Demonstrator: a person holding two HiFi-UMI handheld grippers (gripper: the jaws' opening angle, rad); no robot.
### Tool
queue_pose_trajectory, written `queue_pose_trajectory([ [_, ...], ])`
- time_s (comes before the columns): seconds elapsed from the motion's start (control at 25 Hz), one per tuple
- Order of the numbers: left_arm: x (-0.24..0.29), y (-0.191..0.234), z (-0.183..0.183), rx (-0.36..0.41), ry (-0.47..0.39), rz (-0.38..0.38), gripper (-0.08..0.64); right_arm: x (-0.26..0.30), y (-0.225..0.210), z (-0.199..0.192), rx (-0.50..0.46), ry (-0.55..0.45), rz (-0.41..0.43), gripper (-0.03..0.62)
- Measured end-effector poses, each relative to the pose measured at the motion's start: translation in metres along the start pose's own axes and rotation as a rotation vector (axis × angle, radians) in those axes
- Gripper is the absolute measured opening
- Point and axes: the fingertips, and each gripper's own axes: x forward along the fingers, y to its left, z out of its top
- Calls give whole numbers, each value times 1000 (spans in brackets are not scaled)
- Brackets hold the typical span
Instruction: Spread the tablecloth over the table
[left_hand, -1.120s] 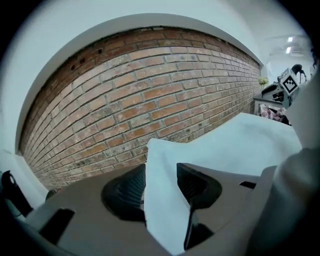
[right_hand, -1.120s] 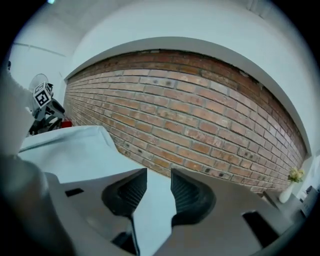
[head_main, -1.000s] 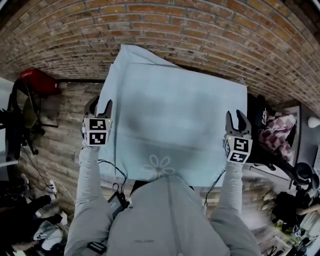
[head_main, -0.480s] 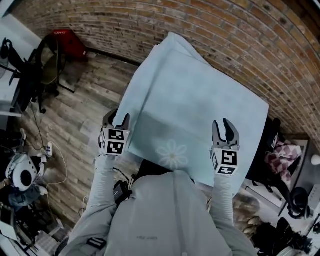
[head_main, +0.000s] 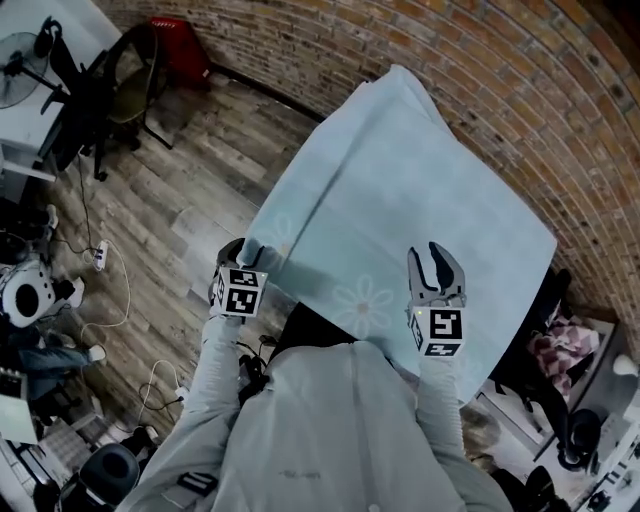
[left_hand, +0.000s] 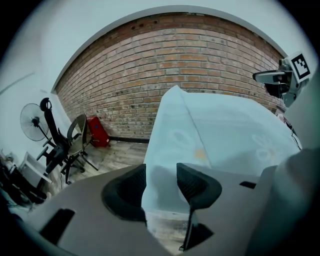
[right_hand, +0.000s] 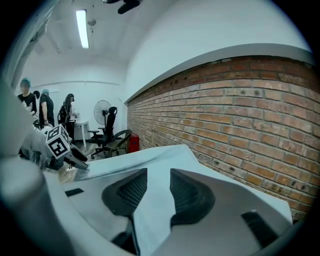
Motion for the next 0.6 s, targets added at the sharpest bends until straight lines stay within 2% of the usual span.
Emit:
queue_pose_trajectory([
  [0.2,10,-2,-8,-28,-6,-28,195,10,27,-1,-24,13,70,144],
  [0.4,11,-8,-10,-65,-11,-69,108,17,37,1,-33,12,98,140],
  [0.48,11,-6,-10,-65,-12,-69,50,20,40,3,-38,10,108,137],
  [0.6,9,-5,-8,-47,-18,-63,25,23,42,5,-47,8,120,133],
])
